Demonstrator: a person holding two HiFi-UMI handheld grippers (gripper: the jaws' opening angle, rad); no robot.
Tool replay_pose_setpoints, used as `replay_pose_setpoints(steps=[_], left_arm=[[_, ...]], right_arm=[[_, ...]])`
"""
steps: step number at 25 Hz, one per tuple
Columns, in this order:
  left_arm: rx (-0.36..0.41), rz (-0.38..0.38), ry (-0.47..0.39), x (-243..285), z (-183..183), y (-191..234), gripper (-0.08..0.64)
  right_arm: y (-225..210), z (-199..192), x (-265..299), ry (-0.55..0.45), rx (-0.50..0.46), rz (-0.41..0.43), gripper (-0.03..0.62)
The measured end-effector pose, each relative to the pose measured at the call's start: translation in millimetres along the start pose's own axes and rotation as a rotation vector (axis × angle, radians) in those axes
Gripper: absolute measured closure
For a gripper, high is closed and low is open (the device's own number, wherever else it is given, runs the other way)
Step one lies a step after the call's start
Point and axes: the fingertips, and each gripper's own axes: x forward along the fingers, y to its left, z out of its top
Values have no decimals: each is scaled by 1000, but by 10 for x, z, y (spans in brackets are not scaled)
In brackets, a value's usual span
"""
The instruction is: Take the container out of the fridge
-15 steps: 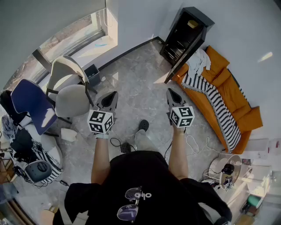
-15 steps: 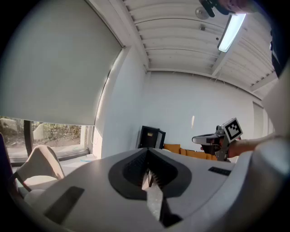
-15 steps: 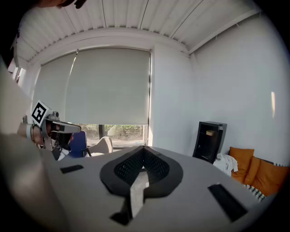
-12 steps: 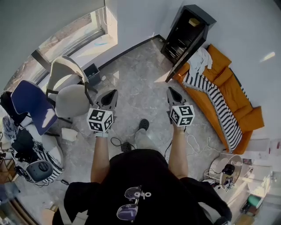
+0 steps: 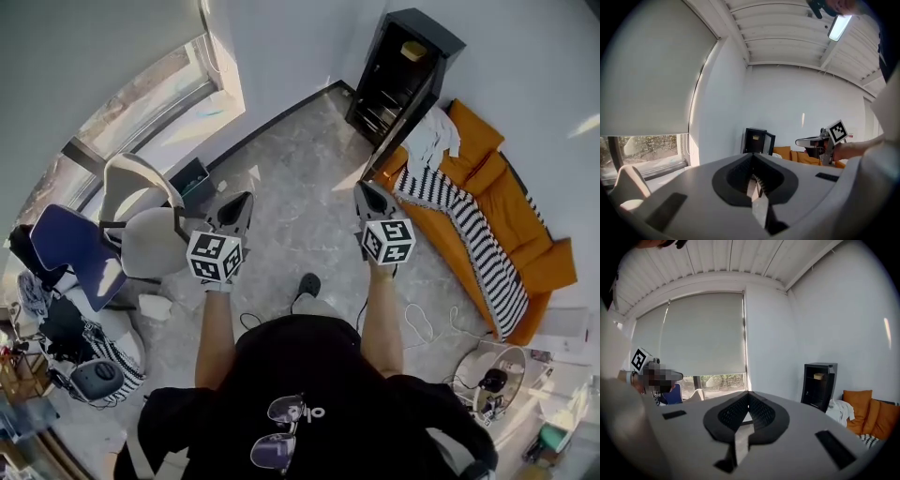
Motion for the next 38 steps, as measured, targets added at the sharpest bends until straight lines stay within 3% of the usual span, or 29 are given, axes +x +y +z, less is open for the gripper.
replay_pose_setpoints(steps=[10, 23, 30, 38], left_arm=[[-2, -40, 4, 1131, 210, -253, 558], [0, -177, 37, 2446, 291, -418, 558], [-11, -228, 45, 3201, 410, 25, 558], [-26, -260, 40, 4018, 702, 1005, 558]], right_arm=[[-884, 83, 364, -26, 31, 7, 584], [-1676, 119, 783, -15, 43, -83, 584], [-2069, 199, 1497, 12, 51, -126, 584], [-2368, 584, 2618, 27, 49, -164, 584]])
